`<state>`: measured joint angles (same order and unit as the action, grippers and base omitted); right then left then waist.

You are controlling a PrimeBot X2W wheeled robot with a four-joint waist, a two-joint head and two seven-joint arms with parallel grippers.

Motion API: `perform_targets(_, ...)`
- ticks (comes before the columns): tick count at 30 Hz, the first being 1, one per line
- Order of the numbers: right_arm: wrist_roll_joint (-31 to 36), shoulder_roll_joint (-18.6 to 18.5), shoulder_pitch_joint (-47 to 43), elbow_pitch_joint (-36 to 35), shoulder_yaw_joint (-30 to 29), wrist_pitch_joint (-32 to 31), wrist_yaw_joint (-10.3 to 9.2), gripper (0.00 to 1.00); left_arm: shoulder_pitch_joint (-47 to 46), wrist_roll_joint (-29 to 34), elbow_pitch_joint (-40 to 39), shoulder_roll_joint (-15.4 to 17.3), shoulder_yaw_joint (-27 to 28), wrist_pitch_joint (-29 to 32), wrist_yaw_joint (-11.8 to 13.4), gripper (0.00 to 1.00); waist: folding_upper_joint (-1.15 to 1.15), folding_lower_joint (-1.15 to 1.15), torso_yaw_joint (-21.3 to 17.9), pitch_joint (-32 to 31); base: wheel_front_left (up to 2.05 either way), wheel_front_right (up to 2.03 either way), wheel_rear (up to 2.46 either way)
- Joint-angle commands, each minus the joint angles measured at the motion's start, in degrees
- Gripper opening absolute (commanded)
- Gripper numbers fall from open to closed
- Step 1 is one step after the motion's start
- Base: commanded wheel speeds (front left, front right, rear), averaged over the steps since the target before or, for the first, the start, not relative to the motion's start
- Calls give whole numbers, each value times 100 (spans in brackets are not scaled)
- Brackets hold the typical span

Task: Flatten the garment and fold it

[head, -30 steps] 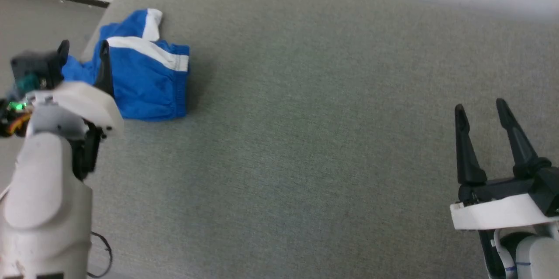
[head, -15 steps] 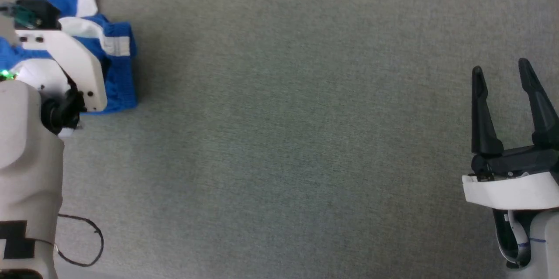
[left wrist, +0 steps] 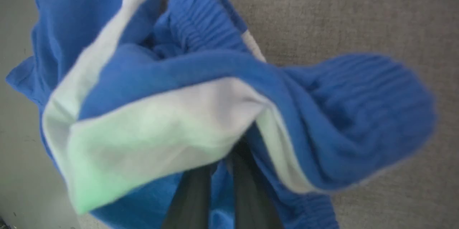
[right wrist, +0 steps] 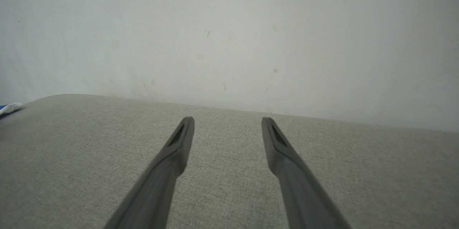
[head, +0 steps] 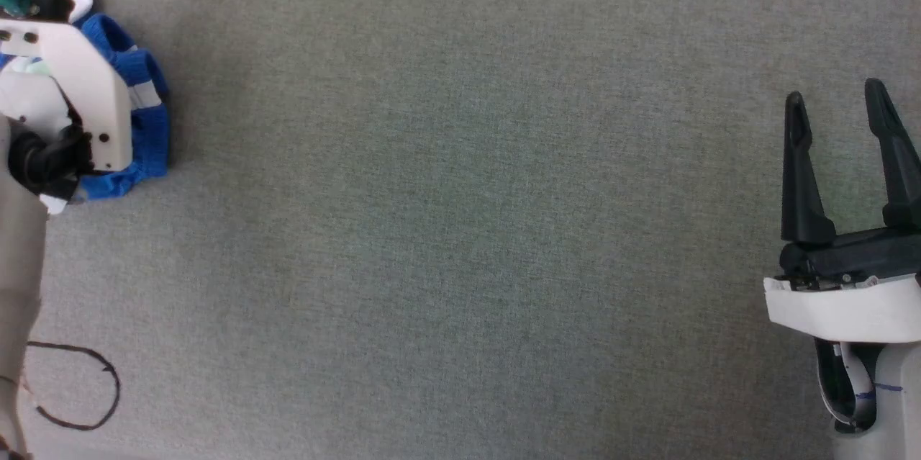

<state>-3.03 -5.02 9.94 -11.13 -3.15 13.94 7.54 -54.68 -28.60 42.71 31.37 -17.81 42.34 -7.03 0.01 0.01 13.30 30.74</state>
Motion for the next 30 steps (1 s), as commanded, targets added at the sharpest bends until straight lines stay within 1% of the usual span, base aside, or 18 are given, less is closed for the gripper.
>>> perform_targets(1, -24, 22, 81, -14, 10, 68, -5, 100, -50, -39, 168, 105, -127, 7, -26, 0, -1, -1, 66, -213, 0, 0, 0)
perform_targets(4, -59, 86, 5, 19, -8, 104, -5, 100, -382, -106, 47, 322, -290, -232, -44, 0, -1, -1, 106, -540, 0, 0, 0)
perform_targets(7, -89, 151, -141, 78, -46, 106, -5, 100, -621, 12, -284, 473, -593, -531, -46, 0, -1, -1, 96, -951, 0, 0, 0)
perform_targets(12, -151, 206, -413, 144, -124, 106, -5, 100, -1024, -21, -1046, 543, -1298, -770, -46, 0, -1, -1, -29, -1532, 0, 0, 0)
perform_targets(16, -410, 211, -560, 190, -150, 106, -5, 100, -1364, -175, -1714, 507, -1930, -915, -46, 0, -1, -1, -311, -1834, 0, 0, 0)
perform_targets(18, -497, 212, -597, 193, -147, 106, -5, 100, -1505, -303, -2029, 433, -2267, -960, -46, 0, -1, -1, -514, -1906, 0, 0, 0)
perform_targets(22, -611, 212, -614, 212, -130, 106, -5, 100, -1698, -530, -2505, 180, -2862, -1128, -46, 0, -1, -1, -1004, -1978, 0, 0, 0)
perform_targets(25, -668, 213, -626, 224, -130, 106, -5, 100, -1696, -645, -2702, -81, -3320, -1266, -46, 0, -1, -1, -1416, -1987, 0, 0, 0)
perform_targets(30, -744, 213, -671, 246, -220, 106, -5, 100, -1436, -874, -2736, -662, -4048, -1669, -46, 0, -1, -1, -1959, -1913, 0, 0, 0)
